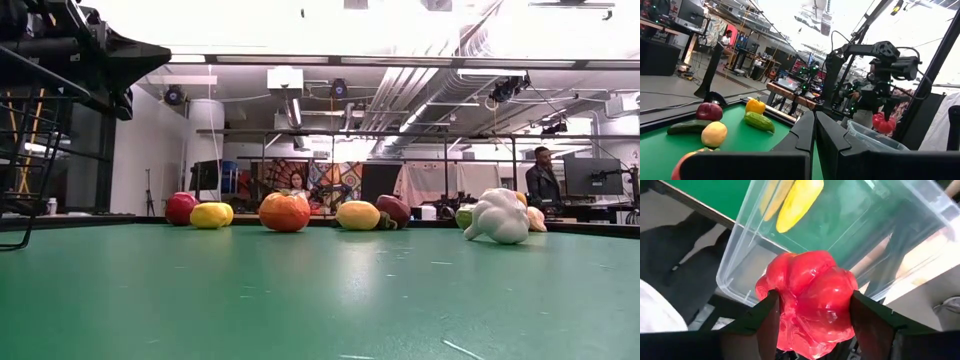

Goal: Sort produce into baskets
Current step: Put the orange bell pepper into the transparent bin, then put the white garlic into the transparent bin

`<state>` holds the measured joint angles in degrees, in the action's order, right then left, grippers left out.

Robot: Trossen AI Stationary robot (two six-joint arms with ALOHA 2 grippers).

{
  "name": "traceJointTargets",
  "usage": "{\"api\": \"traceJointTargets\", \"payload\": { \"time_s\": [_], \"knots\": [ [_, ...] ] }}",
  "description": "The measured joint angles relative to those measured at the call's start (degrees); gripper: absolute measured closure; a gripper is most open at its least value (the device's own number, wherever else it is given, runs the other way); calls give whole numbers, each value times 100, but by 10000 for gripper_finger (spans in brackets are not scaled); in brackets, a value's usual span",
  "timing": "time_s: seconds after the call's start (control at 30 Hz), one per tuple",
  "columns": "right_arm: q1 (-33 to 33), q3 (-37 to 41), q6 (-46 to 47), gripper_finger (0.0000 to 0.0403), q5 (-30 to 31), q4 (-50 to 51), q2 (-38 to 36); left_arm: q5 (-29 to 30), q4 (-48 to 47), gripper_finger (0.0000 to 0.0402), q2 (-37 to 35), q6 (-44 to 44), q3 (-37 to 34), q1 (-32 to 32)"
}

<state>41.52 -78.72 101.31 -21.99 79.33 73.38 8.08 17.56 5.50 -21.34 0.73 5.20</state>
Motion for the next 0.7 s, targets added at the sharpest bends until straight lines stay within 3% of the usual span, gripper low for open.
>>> {"api": "traceJointTargets", "payload": {
  "time_s": [0.17, 0.4, 0.53, 0.6, 0.7],
  "knots": [
    [4, 90, -127, 171, -272, -327, 13, 0, 2, 398, 1, 2, 0, 0],
    [-101, 90, -436, 23, -734, -377, 15, 0, 1, 398, 0, -1, 0, -1],
    [-406, 90, -928, 24, -1160, -690, -117, 0, 2, 398, 0, -2, 0, -1],
    [-645, 86, -1152, 38, -888, -1179, -239, 0, 0, 398, 0, 0, 0, -1],
    [-1162, 79, -1490, 48, 398, -1753, -411, 0, 2, 398, 1, 1, 0, -1]
  ]
}}
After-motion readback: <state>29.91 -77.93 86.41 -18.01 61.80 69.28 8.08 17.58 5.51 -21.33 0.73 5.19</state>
